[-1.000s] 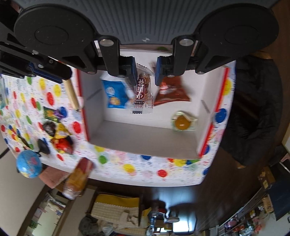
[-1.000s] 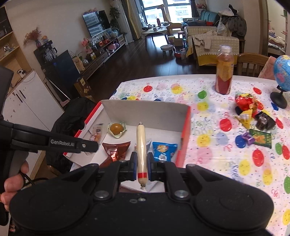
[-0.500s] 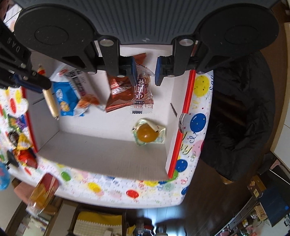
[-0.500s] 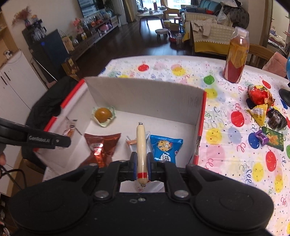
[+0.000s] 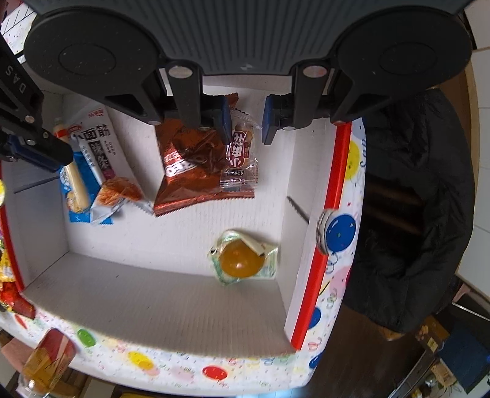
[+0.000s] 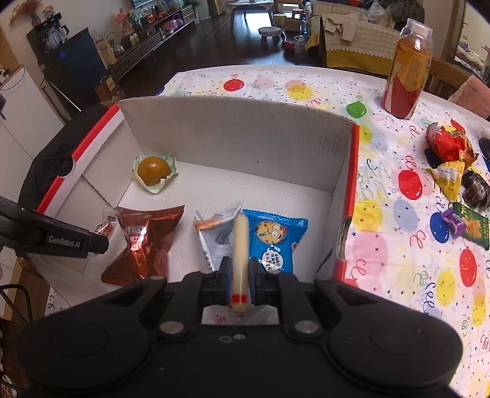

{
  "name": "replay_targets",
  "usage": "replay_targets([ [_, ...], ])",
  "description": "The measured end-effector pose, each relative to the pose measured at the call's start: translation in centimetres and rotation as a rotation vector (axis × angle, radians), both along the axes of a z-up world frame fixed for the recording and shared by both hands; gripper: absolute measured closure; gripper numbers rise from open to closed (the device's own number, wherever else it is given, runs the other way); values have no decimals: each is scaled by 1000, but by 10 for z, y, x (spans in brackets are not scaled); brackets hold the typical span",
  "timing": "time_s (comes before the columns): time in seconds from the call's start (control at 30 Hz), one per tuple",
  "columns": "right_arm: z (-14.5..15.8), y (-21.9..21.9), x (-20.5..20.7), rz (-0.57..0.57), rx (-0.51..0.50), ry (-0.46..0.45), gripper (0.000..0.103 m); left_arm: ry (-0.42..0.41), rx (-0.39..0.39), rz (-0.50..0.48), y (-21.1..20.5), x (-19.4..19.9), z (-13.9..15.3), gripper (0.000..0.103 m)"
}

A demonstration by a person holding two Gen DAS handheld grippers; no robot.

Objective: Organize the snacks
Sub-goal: 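Open both grippers to drop the wrapped candy and candy stick in the box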

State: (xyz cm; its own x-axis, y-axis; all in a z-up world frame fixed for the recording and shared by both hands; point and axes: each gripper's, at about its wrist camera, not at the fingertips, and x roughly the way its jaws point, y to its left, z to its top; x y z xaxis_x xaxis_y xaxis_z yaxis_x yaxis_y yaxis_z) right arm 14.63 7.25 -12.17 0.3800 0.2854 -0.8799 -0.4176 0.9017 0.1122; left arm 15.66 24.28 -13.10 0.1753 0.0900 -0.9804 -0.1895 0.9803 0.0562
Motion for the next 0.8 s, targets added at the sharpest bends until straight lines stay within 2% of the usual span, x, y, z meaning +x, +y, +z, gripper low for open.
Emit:
replay_targets([
  [0.3, 6, -1, -4, 6, 18, 3, 82, 15, -29, 25, 2, -2, -1, 81],
  [0.5, 18, -7, -13, 9, 42, -18, 75, -4, -42, 31, 3, -11, 7, 74],
  [0.57, 22, -10, -17, 6, 52, -28, 72, -10, -45, 34, 3, -14, 11, 69],
  [0.63, 28, -12, -21, 5, 62, -35, 69, -30, -52, 36, 3, -18, 16, 45],
  [0.67, 31, -13, -24, 5, 68, -39, 68, -46, -56, 37, 3, -21, 20, 43],
  [0.8, 43, -19, -34, 1, 90, -63, 59, -87, -60, 32, 1, -31, 34, 42],
])
